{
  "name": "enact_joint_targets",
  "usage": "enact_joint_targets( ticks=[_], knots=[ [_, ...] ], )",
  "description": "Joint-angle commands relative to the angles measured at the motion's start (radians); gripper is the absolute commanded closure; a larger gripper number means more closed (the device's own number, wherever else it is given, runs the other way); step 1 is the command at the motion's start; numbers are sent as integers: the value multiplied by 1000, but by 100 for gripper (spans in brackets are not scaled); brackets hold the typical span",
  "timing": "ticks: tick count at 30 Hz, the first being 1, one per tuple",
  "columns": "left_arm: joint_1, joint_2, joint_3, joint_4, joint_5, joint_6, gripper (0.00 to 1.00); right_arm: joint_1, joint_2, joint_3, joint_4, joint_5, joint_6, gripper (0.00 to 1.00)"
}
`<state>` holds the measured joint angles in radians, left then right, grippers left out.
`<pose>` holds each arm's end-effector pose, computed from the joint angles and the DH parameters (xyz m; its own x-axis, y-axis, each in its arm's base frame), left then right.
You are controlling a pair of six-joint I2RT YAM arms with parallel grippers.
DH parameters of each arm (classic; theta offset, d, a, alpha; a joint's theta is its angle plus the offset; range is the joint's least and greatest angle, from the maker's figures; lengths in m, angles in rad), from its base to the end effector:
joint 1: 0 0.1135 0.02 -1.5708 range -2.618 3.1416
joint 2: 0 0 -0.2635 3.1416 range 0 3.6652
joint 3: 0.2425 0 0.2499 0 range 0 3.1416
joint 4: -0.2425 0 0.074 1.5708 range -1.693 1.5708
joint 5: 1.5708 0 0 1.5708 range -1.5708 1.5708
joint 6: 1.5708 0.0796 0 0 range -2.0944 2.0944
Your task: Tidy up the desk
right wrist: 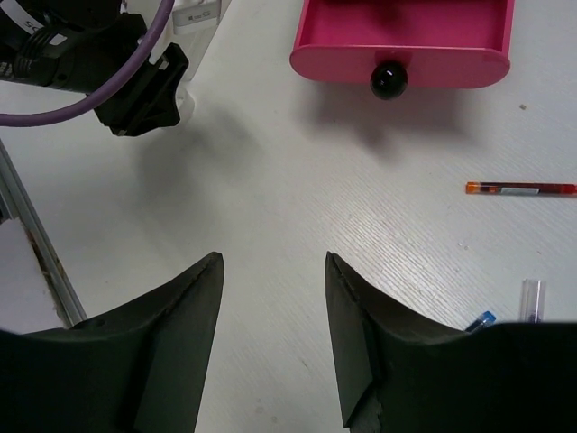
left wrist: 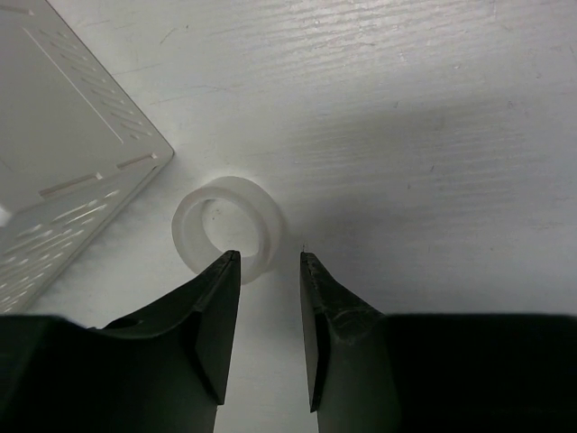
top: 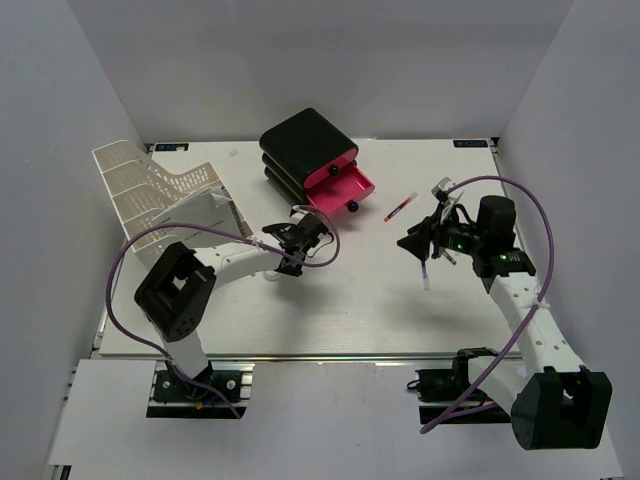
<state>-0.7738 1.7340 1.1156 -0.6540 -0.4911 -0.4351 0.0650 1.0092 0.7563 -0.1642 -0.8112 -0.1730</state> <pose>0.2677 -0.2091 0.1439 -0.8379 0.2991 -0.4566 0.1808 0.9414 0.2848 0.2431 0.0737 0.2817 -0.2766 -0.1368 -0.9512 -0.7653 0.6300 0.1320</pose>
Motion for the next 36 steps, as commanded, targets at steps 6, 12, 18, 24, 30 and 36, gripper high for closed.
enact_joint_targets(
  ticks=[6, 12, 18, 24, 30, 36],
  knots=[
    [5, 55, 55, -1, -30, 1, 61, -31, -18, -6, 6, -14, -20, 46],
    [15, 94, 70, -10, -32, 13, 63, -50, -20, -9, 9, -22, -20, 46],
    [34, 102, 62, 2, 2, 16, 76, -54, -23, -9, 8, -29, -20, 46],
    [2, -14, 101, 4, 142, 44, 99, -94, -27, -12, 9, -42, -19, 46],
    [-7, -146, 225, 16, 305, 120, 100, -102, -27, -12, 11, -39, -17, 47],
    [-7, -148, 364, 70, 345, 190, 100, -108, -26, -15, 12, -34, -17, 47]
  ],
)
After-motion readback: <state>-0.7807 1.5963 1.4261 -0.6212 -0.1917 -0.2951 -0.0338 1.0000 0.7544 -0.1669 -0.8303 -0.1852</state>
